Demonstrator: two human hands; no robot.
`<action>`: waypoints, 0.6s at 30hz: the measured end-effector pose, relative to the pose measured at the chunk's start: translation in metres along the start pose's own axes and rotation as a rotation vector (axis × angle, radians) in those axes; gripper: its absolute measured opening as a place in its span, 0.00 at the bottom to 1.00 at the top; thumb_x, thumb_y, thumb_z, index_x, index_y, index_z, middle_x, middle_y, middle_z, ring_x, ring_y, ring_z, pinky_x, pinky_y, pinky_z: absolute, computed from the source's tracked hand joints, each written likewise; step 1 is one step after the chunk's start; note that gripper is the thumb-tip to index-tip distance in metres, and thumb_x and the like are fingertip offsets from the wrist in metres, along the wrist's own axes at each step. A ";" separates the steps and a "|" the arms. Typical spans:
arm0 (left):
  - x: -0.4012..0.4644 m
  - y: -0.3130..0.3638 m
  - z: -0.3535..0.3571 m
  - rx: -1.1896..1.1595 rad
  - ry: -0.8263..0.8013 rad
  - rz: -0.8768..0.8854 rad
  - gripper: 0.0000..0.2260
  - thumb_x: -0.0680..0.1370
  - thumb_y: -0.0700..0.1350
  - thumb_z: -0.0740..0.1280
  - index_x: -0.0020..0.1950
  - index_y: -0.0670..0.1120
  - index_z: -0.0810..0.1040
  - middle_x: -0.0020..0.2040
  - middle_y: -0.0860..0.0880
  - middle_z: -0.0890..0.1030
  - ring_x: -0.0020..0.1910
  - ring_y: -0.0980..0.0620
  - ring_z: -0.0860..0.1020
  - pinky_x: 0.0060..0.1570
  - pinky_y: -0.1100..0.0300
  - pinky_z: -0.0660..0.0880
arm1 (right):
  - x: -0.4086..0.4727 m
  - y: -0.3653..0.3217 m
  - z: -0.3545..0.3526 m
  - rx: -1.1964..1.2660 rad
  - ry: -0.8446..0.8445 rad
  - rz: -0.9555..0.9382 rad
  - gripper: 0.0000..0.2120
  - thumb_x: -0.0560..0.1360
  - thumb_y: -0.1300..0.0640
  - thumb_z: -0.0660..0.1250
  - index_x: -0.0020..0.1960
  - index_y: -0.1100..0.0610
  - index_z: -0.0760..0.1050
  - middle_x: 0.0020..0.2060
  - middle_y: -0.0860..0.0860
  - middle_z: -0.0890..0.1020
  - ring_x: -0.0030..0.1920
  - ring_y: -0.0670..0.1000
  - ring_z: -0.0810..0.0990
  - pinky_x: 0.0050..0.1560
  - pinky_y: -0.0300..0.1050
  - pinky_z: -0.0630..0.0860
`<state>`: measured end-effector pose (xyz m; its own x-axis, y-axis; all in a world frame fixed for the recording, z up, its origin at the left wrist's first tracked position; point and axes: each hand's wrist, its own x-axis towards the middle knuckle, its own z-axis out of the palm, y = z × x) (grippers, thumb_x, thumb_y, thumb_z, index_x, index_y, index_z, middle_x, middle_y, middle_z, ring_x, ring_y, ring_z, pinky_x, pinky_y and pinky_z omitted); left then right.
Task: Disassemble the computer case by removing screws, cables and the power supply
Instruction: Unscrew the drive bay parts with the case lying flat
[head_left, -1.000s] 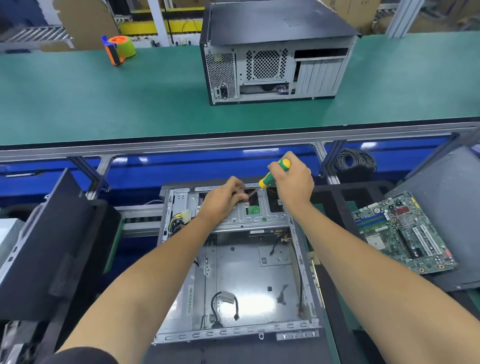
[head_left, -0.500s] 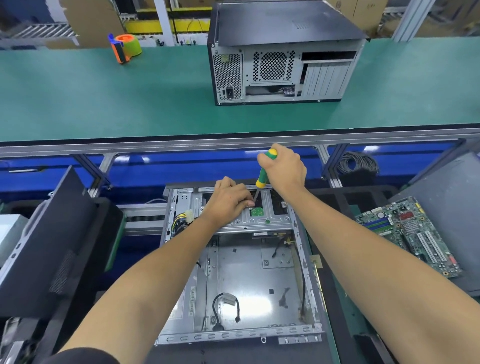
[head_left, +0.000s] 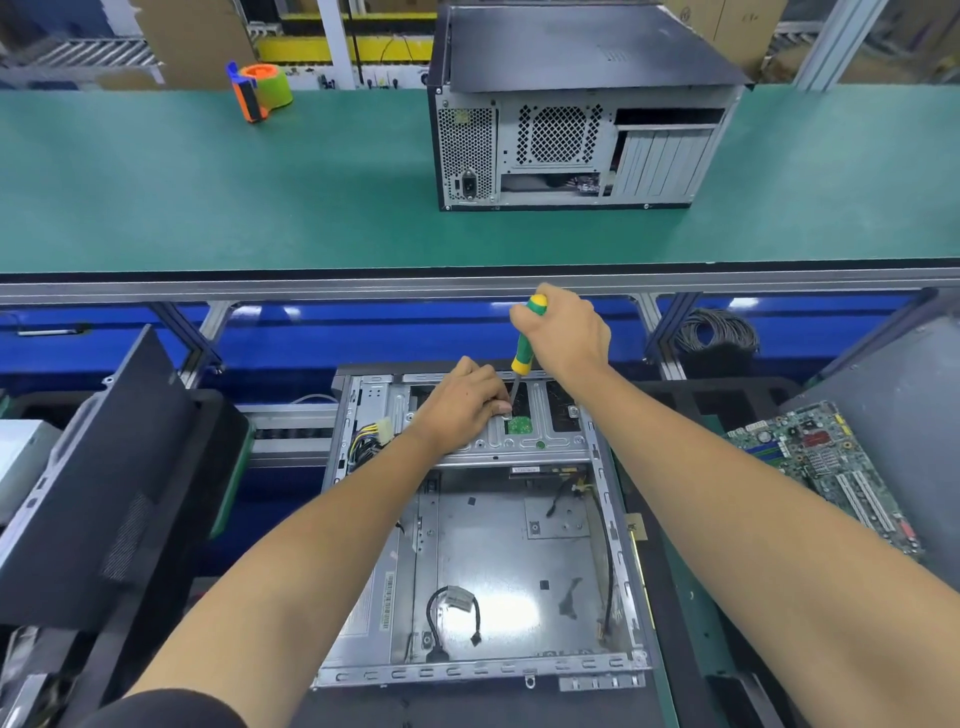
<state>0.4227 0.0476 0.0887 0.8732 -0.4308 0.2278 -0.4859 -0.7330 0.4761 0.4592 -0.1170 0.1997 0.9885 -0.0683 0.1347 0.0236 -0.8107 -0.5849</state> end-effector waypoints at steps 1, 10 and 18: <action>0.000 0.000 0.000 0.005 0.003 0.004 0.07 0.81 0.49 0.70 0.49 0.47 0.81 0.46 0.54 0.78 0.49 0.49 0.68 0.52 0.52 0.72 | 0.001 -0.001 -0.002 -0.024 -0.030 -0.016 0.13 0.72 0.44 0.62 0.37 0.52 0.66 0.29 0.48 0.75 0.30 0.51 0.71 0.31 0.45 0.62; -0.003 -0.001 0.001 0.049 0.046 0.064 0.10 0.81 0.51 0.70 0.49 0.45 0.80 0.47 0.51 0.78 0.47 0.50 0.67 0.50 0.51 0.72 | 0.006 -0.009 -0.027 -0.114 -0.305 -0.134 0.12 0.73 0.46 0.65 0.39 0.52 0.69 0.34 0.47 0.78 0.38 0.52 0.76 0.37 0.46 0.66; -0.003 0.000 -0.001 -0.010 0.034 0.003 0.12 0.77 0.55 0.74 0.46 0.46 0.81 0.44 0.53 0.78 0.49 0.50 0.68 0.50 0.54 0.72 | 0.007 -0.040 -0.039 -0.096 -0.684 -0.284 0.12 0.68 0.65 0.61 0.40 0.52 0.81 0.41 0.47 0.84 0.45 0.50 0.79 0.40 0.44 0.72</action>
<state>0.4196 0.0494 0.0885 0.8726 -0.4146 0.2581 -0.4882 -0.7262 0.4841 0.4591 -0.1076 0.2555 0.8193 0.5027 -0.2758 0.3096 -0.7927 -0.5251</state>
